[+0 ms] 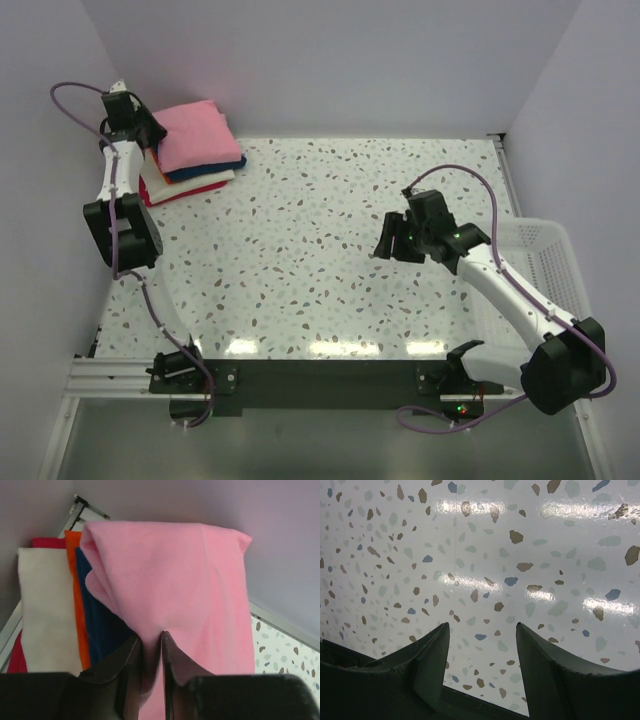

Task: Fold and stack the t-shirts
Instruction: Neatly place the folded tshirt to the corner, then reset both grippers

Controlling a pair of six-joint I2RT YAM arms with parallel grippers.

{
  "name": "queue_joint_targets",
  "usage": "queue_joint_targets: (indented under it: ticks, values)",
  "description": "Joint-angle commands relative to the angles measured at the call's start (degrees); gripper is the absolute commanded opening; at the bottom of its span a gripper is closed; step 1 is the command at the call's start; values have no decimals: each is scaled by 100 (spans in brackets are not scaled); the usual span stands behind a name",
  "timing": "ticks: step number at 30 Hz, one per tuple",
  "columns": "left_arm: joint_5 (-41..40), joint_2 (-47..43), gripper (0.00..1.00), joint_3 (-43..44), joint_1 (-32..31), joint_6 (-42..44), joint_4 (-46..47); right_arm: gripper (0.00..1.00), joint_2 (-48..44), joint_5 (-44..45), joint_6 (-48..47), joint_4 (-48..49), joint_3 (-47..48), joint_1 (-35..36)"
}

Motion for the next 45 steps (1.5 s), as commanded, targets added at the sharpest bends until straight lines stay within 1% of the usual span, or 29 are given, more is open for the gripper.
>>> queue_joint_targets:
  ticks: [1, 2, 3, 5, 6, 9, 11, 16, 21, 22, 24, 25, 27, 28, 29, 30, 31, 33, 34, 36, 37, 39, 40, 42, 43, 45]
  values:
    - [-86, -290, 26, 74, 111, -174, 15, 59, -156, -129, -69, 15, -16, 26]
    - [-191, -342, 29, 74, 128, -174, -39, 60, -164, -129, -86, -11, -16, 26]
    - [-410, -386, 40, 48, 137, -192, -92, 60, -173, -137, -95, -20, -25, 26]
    - [-657, -535, 52, -22, 129, -218, -189, 61, -200, -155, -121, -37, -34, 26]
    - [-797, -579, 63, -31, 137, -227, -232, 61, -226, -164, -156, -38, -42, 26]
    - [-799, -711, 67, -5, 137, -183, -347, 63, -252, -182, -200, -90, -42, 34]
    - [-931, -877, 68, -66, 137, -201, -417, 63, -279, -164, -227, -90, -60, 34]
    - [-905, -1492, 71, -540, 120, -271, -304, 66, -410, -59, -315, -152, -25, 43]
    - [-623, -2520, 72, -1646, -99, -368, -154, 68, -498, 12, -341, -108, -34, 34]
    - [-623, -2931, 72, -2153, -239, -385, -84, 68, -533, 3, -324, -99, -25, 34]
    - [-614, -3390, 72, -2753, -389, -438, 100, 68, -604, 47, -262, -125, 19, 34]
    - [-614, -3897, 72, -3374, -538, -473, 136, 68, -708, 56, -245, -125, 28, 34]
    - [-623, -4435, 72, -4045, -758, -508, 355, 69, -876, 99, -201, -108, -16, 34]
    - [-675, -4934, 72, -4596, -1038, -517, 373, 69, -946, 117, -192, -73, -33, 34]
    - [-737, -5174, 72, -4854, -1214, -517, 400, 69, -1086, 143, -192, -81, -68, 34]
    - [-789, -5402, 72, -5318, -1390, -500, 391, 69, -1148, 231, -183, -90, -60, 34]
    - [-807, -5848, 72, -5557, -1757, -508, 409, 69, -1201, 249, -183, -177, -42, 34]
    - [-938, -6247, 72, -6145, -2120, -456, 401, 69, -1333, 354, -209, -257, 28, 34]
    - [-1009, -6605, 72, -6322, -2496, -456, 365, 69, -1394, 442, -227, -318, 45, 34]
    - [-1062, -6941, 72, -6839, -2840, -508, 365, 69, -1578, 443, -271, -310, 11, 34]
    - [-1115, -7230, 72, -6999, -3208, -535, 382, 69, -1640, 538, -262, -266, -16, 34]
    - [-1290, -7469, 72, -7394, -3570, -587, 339, 70, -1798, 627, -280, -284, -33, 34]
    - [-1352, -7653, 72, -7501, -3946, -614, 312, 71, -1843, 731, -288, -327, -34, 34]
    - [-1554, -7777, 72, -7790, -4334, -710, 321, 72, -1939, 872, -262, -371, -60, 34]
    - [-1607, -7804, 72, -7862, -4728, -754, 329, 73, -2027, 925, -253, -380, -86, 26]
    - [-1826, -7752, 72, -8020, -5117, -877, 434, 75, -2133, 1093, -192, -337, -217, 34]
